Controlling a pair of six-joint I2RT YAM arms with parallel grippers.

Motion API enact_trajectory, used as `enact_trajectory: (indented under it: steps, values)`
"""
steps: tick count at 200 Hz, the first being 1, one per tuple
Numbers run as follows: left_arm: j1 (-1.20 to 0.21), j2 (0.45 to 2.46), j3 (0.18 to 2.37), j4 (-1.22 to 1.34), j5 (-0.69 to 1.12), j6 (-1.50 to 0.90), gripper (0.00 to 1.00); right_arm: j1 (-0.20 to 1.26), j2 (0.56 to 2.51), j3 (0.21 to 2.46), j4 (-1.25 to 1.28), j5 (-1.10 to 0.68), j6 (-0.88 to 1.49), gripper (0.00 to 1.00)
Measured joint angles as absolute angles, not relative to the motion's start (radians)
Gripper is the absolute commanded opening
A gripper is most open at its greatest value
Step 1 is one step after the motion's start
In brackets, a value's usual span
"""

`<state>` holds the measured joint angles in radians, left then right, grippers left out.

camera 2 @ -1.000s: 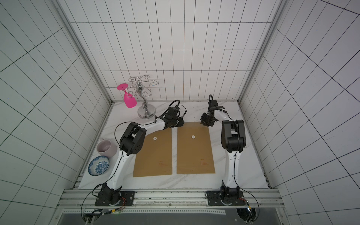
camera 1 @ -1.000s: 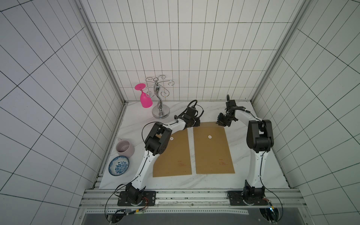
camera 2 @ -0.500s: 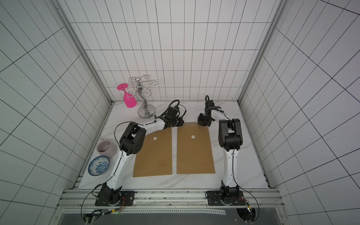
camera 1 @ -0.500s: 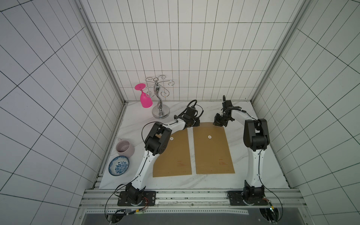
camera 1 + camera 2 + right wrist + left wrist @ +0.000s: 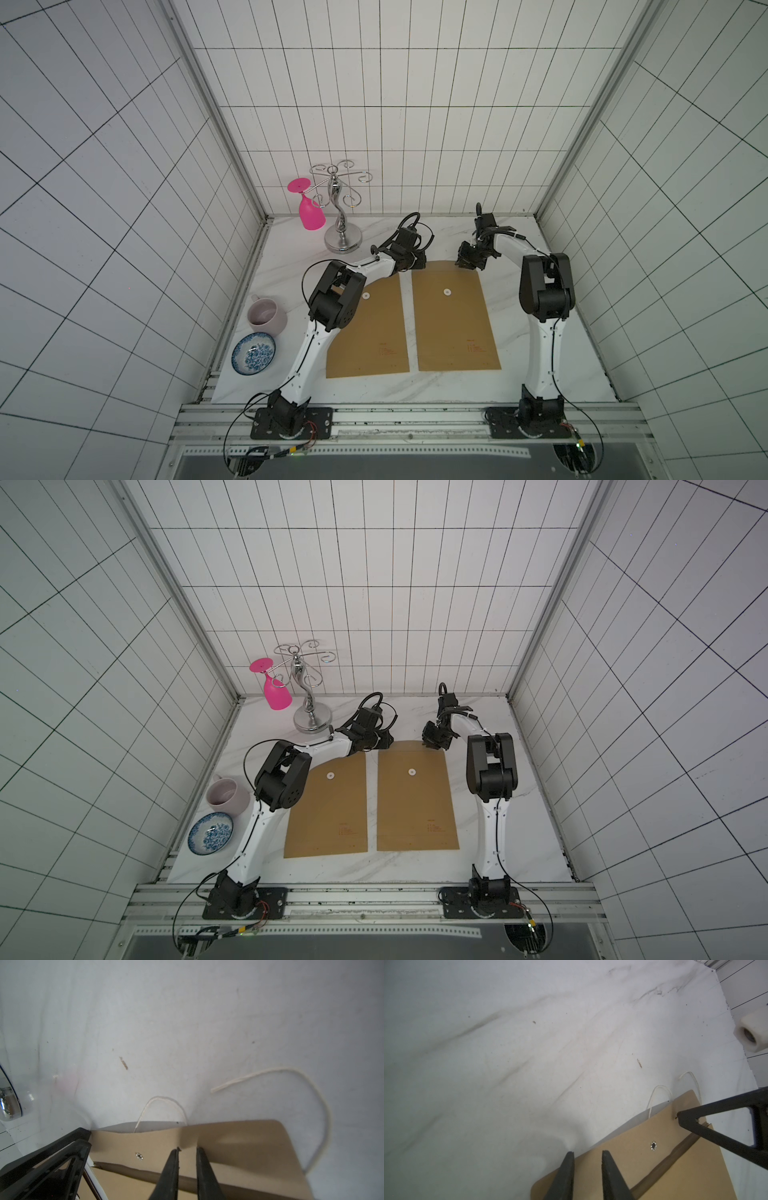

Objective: Open the file bag
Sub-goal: Place the file bag at the center of the board, then reset both arms

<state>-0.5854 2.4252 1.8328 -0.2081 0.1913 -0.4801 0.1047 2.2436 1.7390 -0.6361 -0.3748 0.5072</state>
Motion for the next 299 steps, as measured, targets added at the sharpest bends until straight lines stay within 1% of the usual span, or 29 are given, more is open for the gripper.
enact_trajectory:
  steps: [15, 43, 58, 78, 103, 109, 119, 152, 174, 188, 207, 211, 219, 223, 230, 238, 247, 254, 261, 266, 271, 273, 287, 299]
  values:
    - [-0.585, 2.425, 1.834, -0.206, 0.193, -0.482, 0.3, 0.105, 2.244, 1.744, -0.637, -0.38, 0.508, 0.25]
    - [-0.585, 2.425, 1.836, -0.206, 0.197, -0.491, 0.31, 0.105, 2.242, 1.751, -0.636, -0.402, 0.506, 0.4]
    - [-0.585, 2.422, 1.836, -0.207, 0.202, -0.498, 0.34, 0.105, 2.228, 1.754, -0.637, -0.412, 0.508, 0.47]
    - [-0.585, 2.403, 1.836, -0.213, 0.208, -0.505, 0.36, 0.105, 2.174, 1.754, -0.641, -0.422, 0.508, 0.53]
    - [-0.587, 2.349, 1.846, -0.231, 0.22, -0.508, 0.4, 0.104, 2.039, 1.749, -0.639, -0.422, 0.506, 0.6]
    - [-0.588, 2.333, 1.849, -0.237, 0.221, -0.506, 0.45, 0.105, 1.994, 1.742, -0.634, -0.422, 0.507, 0.61]
    - [-0.591, 2.3, 1.86, -0.25, 0.221, -0.498, 0.48, 0.105, 1.915, 1.72, -0.63, -0.421, 0.505, 0.62]
    - [-0.614, 2.16, 1.876, -0.294, 0.189, -0.451, 0.48, 0.105, 1.659, 1.584, -0.613, -0.397, 0.482, 0.68]
    - [-0.632, 1.993, 1.811, -0.306, 0.146, -0.415, 0.49, 0.105, 1.488, 1.445, -0.612, -0.347, 0.464, 0.7]
    - [-0.64, 1.847, 1.727, -0.309, 0.1, -0.384, 0.53, 0.105, 1.365, 1.34, -0.609, -0.299, 0.456, 0.72]
    - [-0.637, 1.605, 1.566, -0.294, 0.003, -0.346, 0.61, 0.105, 1.177, 1.201, -0.609, -0.212, 0.448, 0.83]
    - [-0.635, 1.56, 1.53, -0.287, -0.019, -0.345, 0.62, 0.105, 1.14, 1.174, -0.605, -0.192, 0.446, 0.84]
    - [-0.624, 1.441, 1.444, -0.275, -0.08, -0.326, 0.65, 0.105, 1.072, 1.127, -0.599, -0.161, 0.446, 0.84]
    - [-0.619, 1.396, 1.407, -0.264, -0.105, -0.318, 0.67, 0.105, 1.038, 1.102, -0.589, -0.147, 0.445, 0.81]
    - [-0.603, 1.302, 1.326, -0.241, -0.162, -0.303, 0.7, 0.105, 0.986, 1.052, -0.569, -0.107, 0.445, 0.7]
    - [-0.581, 1.203, 1.233, -0.212, -0.224, -0.282, 0.71, 0.105, 0.935, 0.989, -0.544, -0.066, 0.451, 0.67]
    - [-0.553, 1.1, 1.108, -0.157, -0.315, -0.241, 0.71, 0.105, 0.879, 0.903, -0.508, 0.002, 0.464, 0.67]
    - [-0.535, 1.031, 1.006, -0.103, -0.394, -0.213, 0.71, 0.105, 0.847, 0.842, -0.482, 0.055, 0.474, 0.73]
    - [-0.518, 0.965, 0.885, -0.028, -0.479, -0.176, 0.75, 0.105, 0.814, 0.776, -0.453, 0.114, 0.478, 0.75]
    - [-0.506, 0.931, 0.795, 0.039, -0.534, -0.15, 0.8, 0.105, 0.799, 0.732, -0.429, 0.157, 0.474, 0.75]
    - [-0.492, 0.907, 0.714, 0.096, -0.578, -0.132, 0.95, 0.105, 0.789, 0.69, -0.405, 0.2, 0.474, 0.75]
    - [-0.485, 0.903, 0.69, 0.11, -0.588, -0.12, 0.97, 0.105, 0.786, 0.669, -0.39, 0.222, 0.474, 0.75]
    - [-0.394, 0.902, 0.494, 0.237, -0.651, -0.089, 0.98, 0.105, 0.778, 0.564, -0.308, 0.343, 0.467, 0.75]
    - [-0.287, 0.948, 0.4, 0.276, -0.666, -0.102, 0.98, 0.105, 0.796, 0.5, -0.234, 0.445, 0.462, 0.77]
